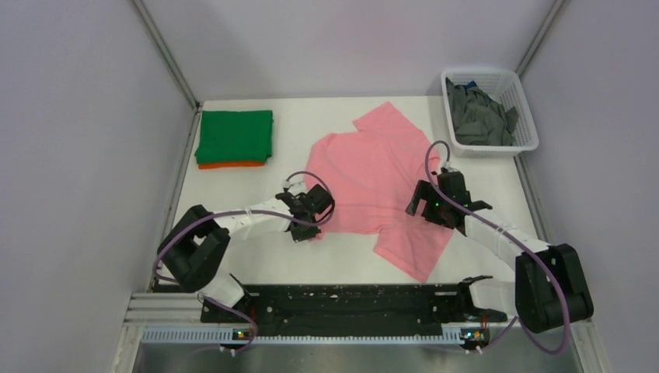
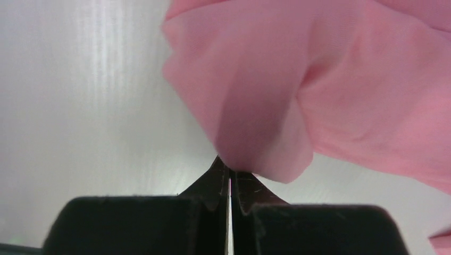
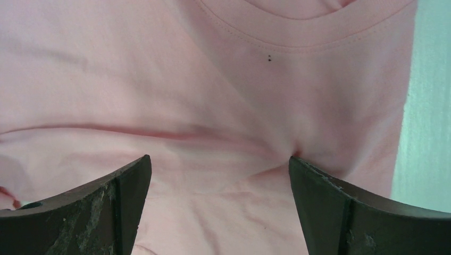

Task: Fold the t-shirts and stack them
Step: Flatten out the tshirt

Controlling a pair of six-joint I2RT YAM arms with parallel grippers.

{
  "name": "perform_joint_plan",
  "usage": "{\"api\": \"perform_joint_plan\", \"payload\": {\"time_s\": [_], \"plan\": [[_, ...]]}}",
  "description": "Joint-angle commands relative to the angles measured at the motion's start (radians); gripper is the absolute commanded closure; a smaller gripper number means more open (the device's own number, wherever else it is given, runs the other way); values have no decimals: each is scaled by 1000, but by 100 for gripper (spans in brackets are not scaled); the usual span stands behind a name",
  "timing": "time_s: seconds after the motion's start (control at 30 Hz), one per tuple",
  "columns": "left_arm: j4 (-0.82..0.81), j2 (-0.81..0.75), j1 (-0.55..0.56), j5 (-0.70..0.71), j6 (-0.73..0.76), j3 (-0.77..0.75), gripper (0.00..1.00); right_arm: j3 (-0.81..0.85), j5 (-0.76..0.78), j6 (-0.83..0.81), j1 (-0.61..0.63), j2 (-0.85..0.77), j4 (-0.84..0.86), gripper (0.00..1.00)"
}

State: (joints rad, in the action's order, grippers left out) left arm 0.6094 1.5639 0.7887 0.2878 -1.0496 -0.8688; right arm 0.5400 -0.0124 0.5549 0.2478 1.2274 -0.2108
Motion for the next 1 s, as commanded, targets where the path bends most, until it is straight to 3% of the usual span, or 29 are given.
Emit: {"api": "perform_joint_plan", "payload": {"time_s": [0.0,0.27,0.5,0.67,0.97], "plan": [[138,-99,-33,158,14,48,100,65,61,-27,-7,-52,-72,1],[182,-364,-211,238,80,111,100,68,48,-43,-5,-72,-116,1],[118,-498,-282,179,115,166,100,64,59,-61,51,-184,-212,2],[118,-504,-281,141,117,193,100,81,151,-13,232,-238,-403,2],[93,-541,-285,74,86,270,100,65,254,360,565,-316,-655,6]]}}
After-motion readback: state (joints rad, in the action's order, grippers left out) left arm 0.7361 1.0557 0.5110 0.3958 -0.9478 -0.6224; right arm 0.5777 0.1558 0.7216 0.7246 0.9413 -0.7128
